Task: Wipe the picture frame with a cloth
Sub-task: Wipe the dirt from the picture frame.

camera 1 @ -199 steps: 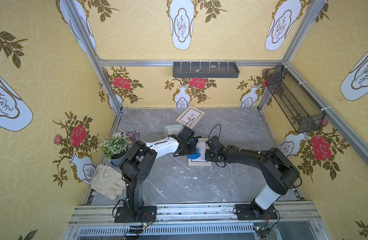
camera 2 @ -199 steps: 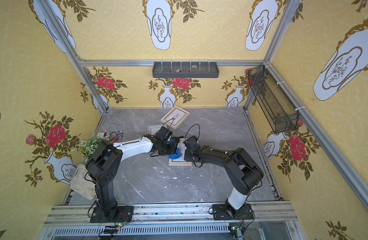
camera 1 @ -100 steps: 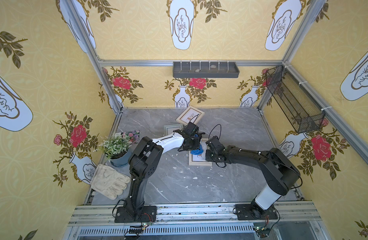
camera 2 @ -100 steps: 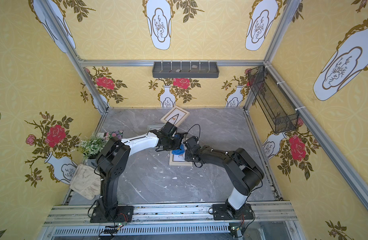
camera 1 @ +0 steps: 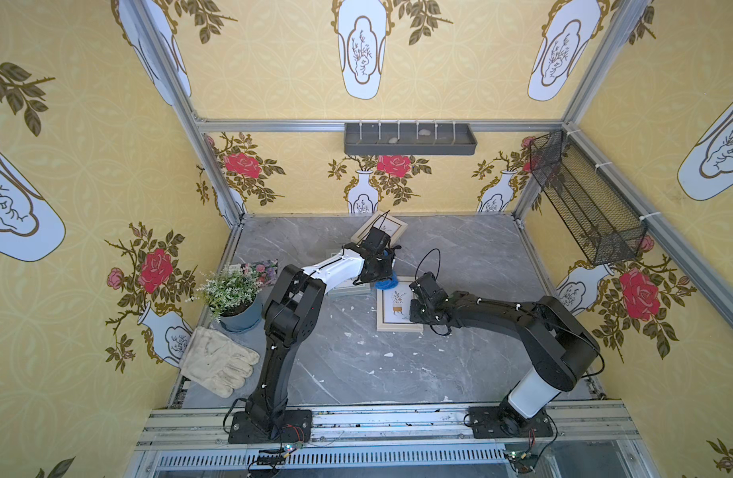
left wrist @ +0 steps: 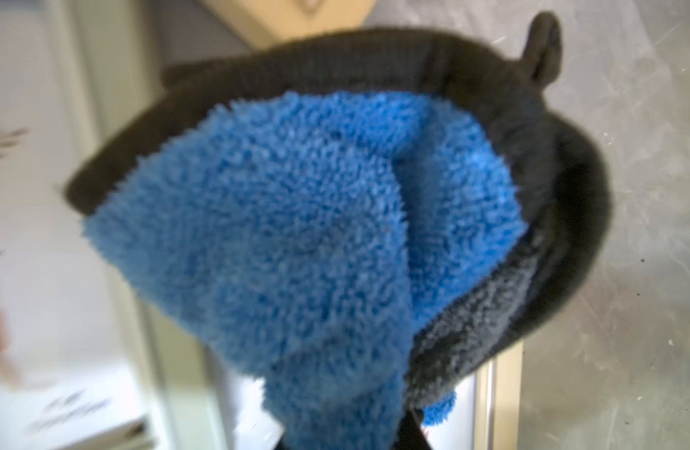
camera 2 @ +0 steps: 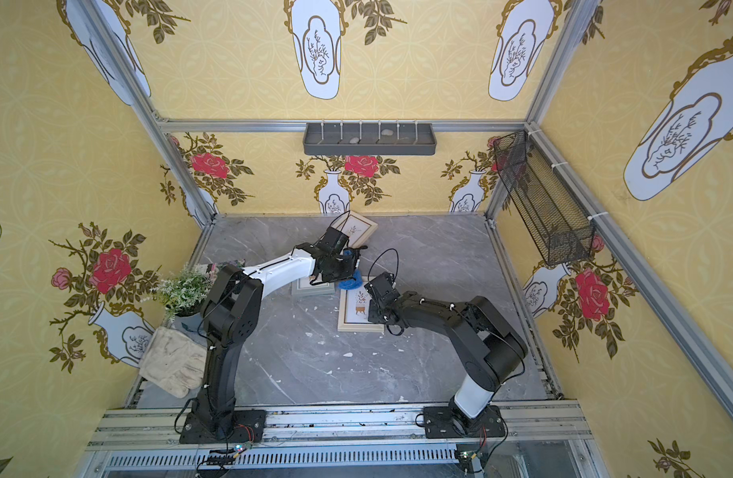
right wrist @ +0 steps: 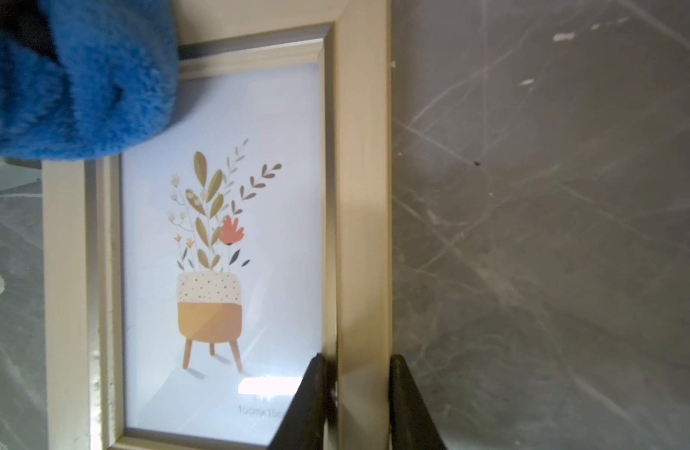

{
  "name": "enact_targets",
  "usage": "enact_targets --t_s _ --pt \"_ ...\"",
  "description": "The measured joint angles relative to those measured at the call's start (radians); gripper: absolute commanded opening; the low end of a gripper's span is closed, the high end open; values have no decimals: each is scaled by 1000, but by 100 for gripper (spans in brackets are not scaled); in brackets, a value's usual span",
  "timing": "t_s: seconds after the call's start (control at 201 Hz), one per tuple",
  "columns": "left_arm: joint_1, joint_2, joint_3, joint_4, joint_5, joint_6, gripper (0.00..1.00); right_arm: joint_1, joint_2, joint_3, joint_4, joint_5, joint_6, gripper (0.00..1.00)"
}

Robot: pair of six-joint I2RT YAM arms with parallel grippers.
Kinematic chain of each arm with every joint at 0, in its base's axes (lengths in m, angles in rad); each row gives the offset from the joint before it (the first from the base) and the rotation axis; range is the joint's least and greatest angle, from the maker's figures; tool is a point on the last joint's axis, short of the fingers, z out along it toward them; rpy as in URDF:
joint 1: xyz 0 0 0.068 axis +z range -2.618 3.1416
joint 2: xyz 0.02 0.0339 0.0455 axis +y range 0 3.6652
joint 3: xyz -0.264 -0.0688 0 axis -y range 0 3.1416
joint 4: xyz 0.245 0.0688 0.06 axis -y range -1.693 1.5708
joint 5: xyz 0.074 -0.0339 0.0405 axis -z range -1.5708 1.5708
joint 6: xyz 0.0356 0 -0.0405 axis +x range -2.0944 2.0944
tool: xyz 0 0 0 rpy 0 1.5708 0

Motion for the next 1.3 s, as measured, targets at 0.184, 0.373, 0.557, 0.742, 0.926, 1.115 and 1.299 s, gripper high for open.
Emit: enact_targets --t_s 0.184,0.373,0.557,0.742,0.926,1.115,1.299 --pt "-5 8 12 -9 -7 24 0 0 -2 -6 6 1 0 11" --pt "-89 -129 -184 -24 -26 28 0 -3 -3 -10 11 1 1 11" --pt "-134 -202 -305 -13 11 -20 0 -3 3 -2 2 1 0 11" --pt "-91 -79 -130 -23 43 -37 0 -3 6 6 -6 1 0 10" --pt "-69 8 5 -22 50 -21 0 1 2 5 -9 3 0 11" --pt "-146 -140 -212 8 43 -36 0 -1 0 -1 0 5 1 11" --pt "-160 -188 -314 39 70 -82 0 -5 3 3 -4 0 0 11"
